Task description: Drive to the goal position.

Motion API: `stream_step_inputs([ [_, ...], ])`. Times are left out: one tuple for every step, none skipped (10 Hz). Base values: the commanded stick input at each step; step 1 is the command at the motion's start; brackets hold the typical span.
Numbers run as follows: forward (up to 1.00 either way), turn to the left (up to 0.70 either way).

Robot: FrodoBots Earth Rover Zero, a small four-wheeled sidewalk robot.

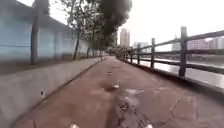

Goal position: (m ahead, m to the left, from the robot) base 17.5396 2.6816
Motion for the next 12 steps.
stream_step_inputs([
  [1.0, 0.0],
  [1.0, 0.0],
  [1.0, 0.0],
  [1.0, 0.0],
  [1.0, 0.0],
  [1.0, 0.0],
  [1.0, -0.29],
  [1.0, -0.4],
  [1.0, -0.4],
  [1.0, -0.4],
  [1.0, -0.4],
  [1.0, -0.07],
])
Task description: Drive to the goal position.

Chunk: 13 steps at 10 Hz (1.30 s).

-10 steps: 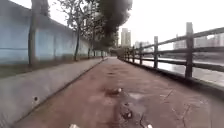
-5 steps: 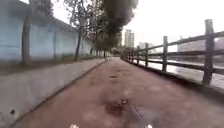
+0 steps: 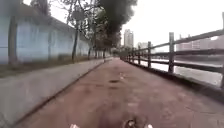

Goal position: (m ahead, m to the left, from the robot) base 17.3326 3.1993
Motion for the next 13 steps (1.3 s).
stream_step_inputs([
  [1.0, 0.0],
  [1.0, 0.0],
  [1.0, 0.0],
  [1.0, 0.0],
  [1.0, 0.0],
  [1.0, 0.0],
  [1.0, 0.0],
  [1.0, 0.0],
  [1.0, 0.0],
  [1.0, 0.0],
  [1.0, 0.0],
  [1.0, 0.0],
  [1.0, 0.0],
])
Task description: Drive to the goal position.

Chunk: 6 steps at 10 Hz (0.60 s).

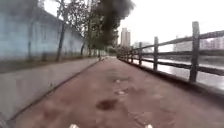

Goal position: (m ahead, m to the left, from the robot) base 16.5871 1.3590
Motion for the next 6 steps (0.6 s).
stream_step_inputs([
  [1.0, 0.0],
  [1.0, 0.0],
  [1.0, 0.0],
  [1.0, 0.0],
  [1.0, 0.0],
  [1.0, 0.0],
])
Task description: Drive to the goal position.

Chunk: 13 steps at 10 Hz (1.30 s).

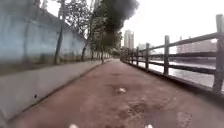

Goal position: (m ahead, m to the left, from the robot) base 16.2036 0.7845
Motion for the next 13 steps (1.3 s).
stream_step_inputs([
  [1.0, 0.0],
  [1.0, 0.0],
  [1.0, 0.0],
  [1.0, 0.0],
  [1.0, 0.0],
  [1.0, 0.0],
  [1.0, 0.0],
  [1.0, 0.0],
  [1.0, -0.38],
  [1.0, -0.4],
  [1.0, -0.4],
  [1.0, -0.4],
  [1.0, -0.4],
])
